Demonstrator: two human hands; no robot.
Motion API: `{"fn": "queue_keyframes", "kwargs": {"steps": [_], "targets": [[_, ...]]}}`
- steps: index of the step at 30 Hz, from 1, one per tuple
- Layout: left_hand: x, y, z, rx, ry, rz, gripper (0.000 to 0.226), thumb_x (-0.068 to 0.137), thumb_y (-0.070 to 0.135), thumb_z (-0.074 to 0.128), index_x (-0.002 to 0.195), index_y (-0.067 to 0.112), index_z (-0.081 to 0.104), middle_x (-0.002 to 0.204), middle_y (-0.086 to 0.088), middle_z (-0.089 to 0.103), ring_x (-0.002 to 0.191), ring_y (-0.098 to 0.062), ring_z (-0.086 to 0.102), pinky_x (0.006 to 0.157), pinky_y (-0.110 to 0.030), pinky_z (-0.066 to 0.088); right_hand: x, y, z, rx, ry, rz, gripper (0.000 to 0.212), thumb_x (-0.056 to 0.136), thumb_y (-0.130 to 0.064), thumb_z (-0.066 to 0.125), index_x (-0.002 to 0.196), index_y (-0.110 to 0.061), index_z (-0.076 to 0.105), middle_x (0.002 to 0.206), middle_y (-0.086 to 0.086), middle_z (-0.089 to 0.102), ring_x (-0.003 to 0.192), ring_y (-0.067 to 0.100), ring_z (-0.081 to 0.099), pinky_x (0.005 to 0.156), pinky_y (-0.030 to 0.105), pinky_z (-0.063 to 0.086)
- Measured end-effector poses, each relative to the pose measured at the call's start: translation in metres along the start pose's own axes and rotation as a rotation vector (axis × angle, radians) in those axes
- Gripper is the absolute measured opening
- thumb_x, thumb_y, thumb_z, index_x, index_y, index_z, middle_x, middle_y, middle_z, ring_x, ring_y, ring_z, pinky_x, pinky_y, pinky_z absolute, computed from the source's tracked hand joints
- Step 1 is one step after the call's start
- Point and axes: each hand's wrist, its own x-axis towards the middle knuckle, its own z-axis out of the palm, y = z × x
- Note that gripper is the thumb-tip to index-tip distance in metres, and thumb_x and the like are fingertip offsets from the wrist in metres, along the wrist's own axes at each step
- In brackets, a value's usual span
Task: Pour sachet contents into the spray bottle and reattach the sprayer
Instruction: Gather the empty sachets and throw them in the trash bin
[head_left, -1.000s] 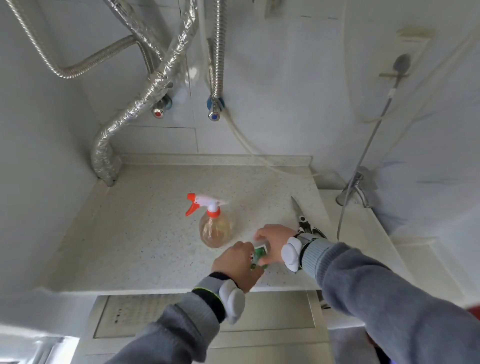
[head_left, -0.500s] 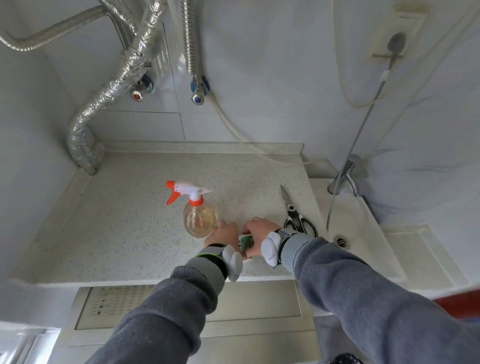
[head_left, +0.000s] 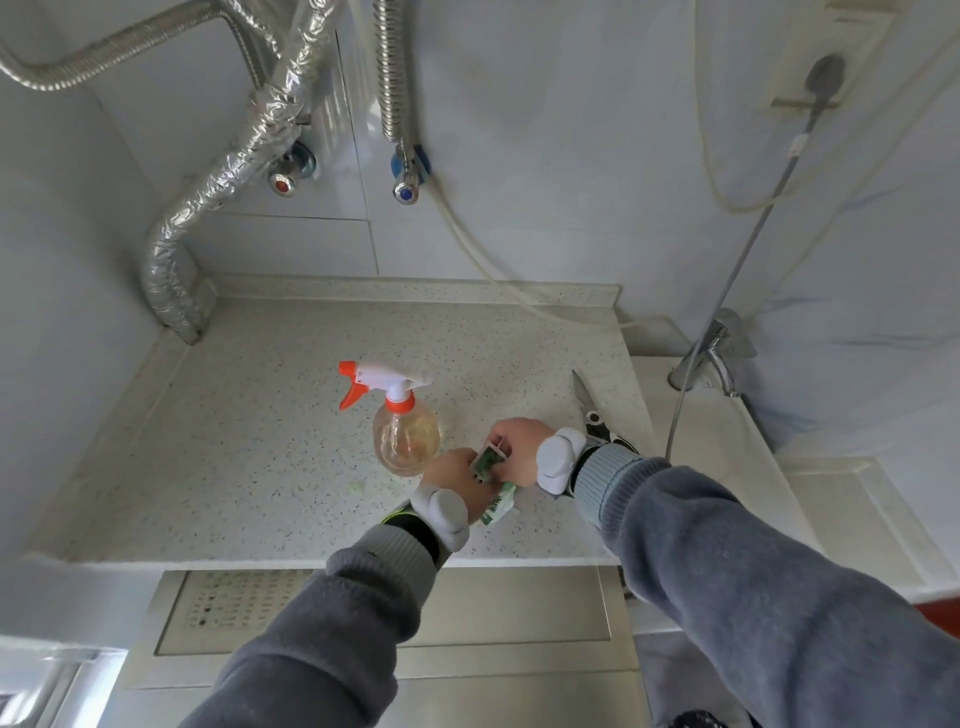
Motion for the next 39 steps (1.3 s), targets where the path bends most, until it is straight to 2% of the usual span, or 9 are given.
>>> {"fn": "queue_keyframes", "kwargs": {"steps": [3,7,10,13,16,21,31,36,39], "targets": [[-0.007,-0.006,-0.004,-0.238,0.024,-0.008,0.013,0.085,0.025,0.065,0.079,0.015,0.062,0.071,-0.001,0.066,0.060,-0.017,0.059,0.057,-0.028,0.050,-0.002,0.000,-0.006,0.174,0.044,0.004,0.035,0.085,-0.020,0.067,0.119,-0.018,0.058,0.078,-0.010,0.058,0.069,0.012,0.056,0.056,0.021,0.041],[-0.020,-0.016,-0.009,-0.712,0.023,-0.107,0.008,0.085,0.015,0.070,0.093,0.013,0.067,0.079,-0.005,0.074,0.065,-0.019,0.070,0.056,-0.029,0.058,-0.010,0.002,-0.015,0.443,0.215,0.027,0.023,0.087,-0.017,0.064,0.110,-0.018,0.063,0.095,0.002,0.072,0.082,0.020,0.071,0.077,0.037,0.059],[-0.031,-0.027,-0.012,-1.040,0.000,-0.155,0.016,0.085,0.005,0.069,0.101,0.004,0.067,0.081,-0.012,0.074,0.068,-0.025,0.069,0.057,-0.034,0.057,-0.019,0.011,-0.020,0.251,0.230,0.048,0.020,0.090,-0.021,0.060,0.108,-0.016,0.068,0.102,0.001,0.073,0.091,0.018,0.070,0.084,0.032,0.056],[-0.041,-0.038,-0.016,-1.230,-0.005,-0.192,0.015,0.085,-0.001,0.065,0.099,0.004,0.067,0.079,-0.012,0.073,0.068,-0.025,0.069,0.054,-0.031,0.054,-0.026,0.013,-0.011,-0.083,0.020,0.049,0.024,0.086,-0.026,0.067,0.107,-0.016,0.072,0.110,0.001,0.072,0.099,0.019,0.067,0.086,0.027,0.053],[-0.049,-0.044,-0.017,-1.301,-0.023,-0.186,0.016,0.085,-0.005,0.061,0.097,0.004,0.067,0.079,-0.014,0.073,0.066,-0.026,0.069,0.053,-0.032,0.055,-0.029,0.009,0.006,-0.203,-0.113,0.050,0.033,0.077,-0.033,0.077,0.103,-0.013,0.072,0.103,0.002,0.073,0.093,0.019,0.069,0.083,0.029,0.057],[-0.058,-0.044,-0.019,-1.379,-0.013,-0.174,0.016,0.084,-0.008,0.056,0.095,0.000,0.066,0.080,-0.021,0.069,0.065,-0.031,0.066,0.050,-0.032,0.053,-0.021,0.009,0.015,-0.210,-0.127,0.033,0.030,0.073,-0.034,0.080,0.093,-0.012,0.073,0.091,0.002,0.074,0.083,0.019,0.071,0.076,0.028,0.058],[-0.069,-0.053,-0.035,-1.488,0.074,-0.181,0.014,0.085,-0.003,0.051,0.091,0.005,0.062,0.066,-0.011,0.068,0.053,-0.023,0.064,0.044,-0.028,0.051,-0.017,0.008,0.022,-0.205,-0.140,0.022,0.016,0.085,-0.018,0.064,0.093,-0.009,0.075,0.099,0.007,0.075,0.091,0.023,0.069,0.082,0.029,0.057],[-0.070,-0.055,-0.037,-1.487,0.094,-0.202,0.013,0.085,-0.002,0.052,0.090,0.005,0.061,0.063,-0.009,0.068,0.052,-0.022,0.063,0.043,-0.028,0.051,-0.019,0.002,0.027,-0.220,-0.105,0.057,0.016,0.092,-0.016,0.050,0.084,-0.009,0.061,0.092,0.018,0.068,0.074,0.018,0.051,0.065,0.025,0.040],[-0.071,-0.055,-0.038,-1.487,0.095,-0.199,0.013,0.085,-0.002,0.052,0.089,0.006,0.061,0.063,-0.009,0.067,0.053,-0.022,0.063,0.044,-0.027,0.051,-0.020,-0.002,0.023,-0.189,-0.036,0.036,0.020,0.093,-0.017,0.051,0.091,-0.002,0.065,0.101,0.016,0.070,0.085,0.025,0.063,0.073,0.029,0.050]]}}
